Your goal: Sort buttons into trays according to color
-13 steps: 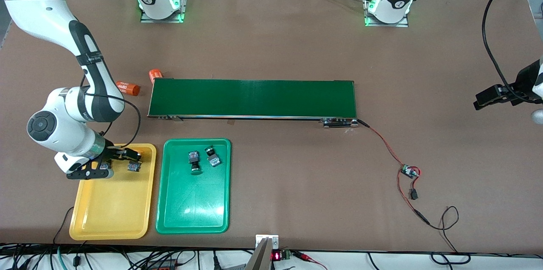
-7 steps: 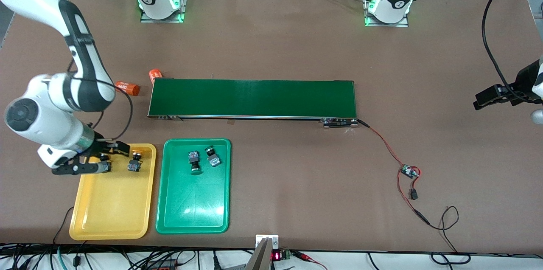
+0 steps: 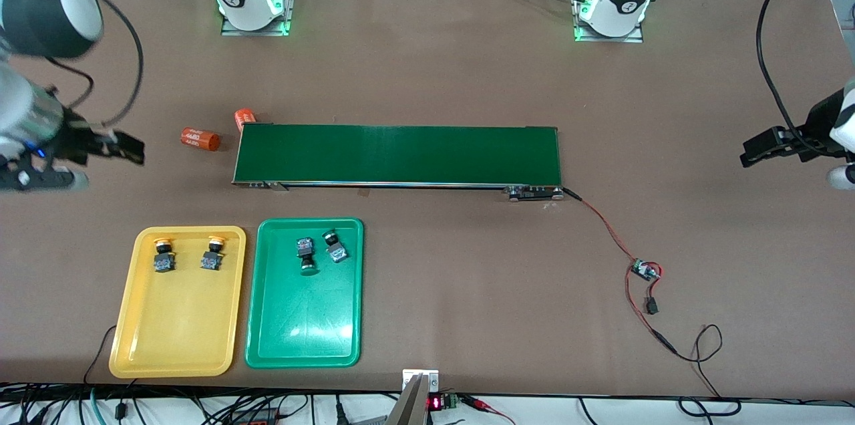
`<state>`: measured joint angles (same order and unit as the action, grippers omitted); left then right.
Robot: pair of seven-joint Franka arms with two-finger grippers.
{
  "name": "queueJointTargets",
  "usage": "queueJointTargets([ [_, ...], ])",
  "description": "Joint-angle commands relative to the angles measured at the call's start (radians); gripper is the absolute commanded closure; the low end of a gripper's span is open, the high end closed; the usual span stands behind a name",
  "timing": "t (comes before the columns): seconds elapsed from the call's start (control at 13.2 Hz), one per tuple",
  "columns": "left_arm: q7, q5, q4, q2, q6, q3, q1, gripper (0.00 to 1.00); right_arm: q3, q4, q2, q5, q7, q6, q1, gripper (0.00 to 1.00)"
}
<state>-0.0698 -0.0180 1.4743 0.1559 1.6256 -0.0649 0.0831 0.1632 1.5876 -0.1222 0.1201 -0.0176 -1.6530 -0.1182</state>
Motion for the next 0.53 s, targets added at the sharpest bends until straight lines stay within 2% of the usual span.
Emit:
queueJointTargets([
  [0.0, 0.019, 0.000, 0.009, -0.041, -0.056, -0.015, 0.003, 0.00, -0.020, 0.078, 0.117, -0.003, 0.004, 0.028, 0.008, 0.00],
  [0.15, 0.024, 0.001, 0.009, -0.044, -0.069, -0.013, 0.012, 0.00, -0.097, 0.118, 0.173, -0.016, 0.007, 0.019, 0.072, 0.00],
  [0.23, 0.024, 0.001, 0.009, -0.044, -0.066, -0.013, 0.012, 0.00, -0.112, 0.126, 0.179, -0.017, 0.008, 0.022, 0.080, 0.00],
  [0.46, 0.024, 0.000, 0.009, -0.044, -0.050, -0.013, 0.012, 0.00, -0.113, 0.138, 0.174, -0.105, 0.106, 0.021, 0.022, 0.00],
])
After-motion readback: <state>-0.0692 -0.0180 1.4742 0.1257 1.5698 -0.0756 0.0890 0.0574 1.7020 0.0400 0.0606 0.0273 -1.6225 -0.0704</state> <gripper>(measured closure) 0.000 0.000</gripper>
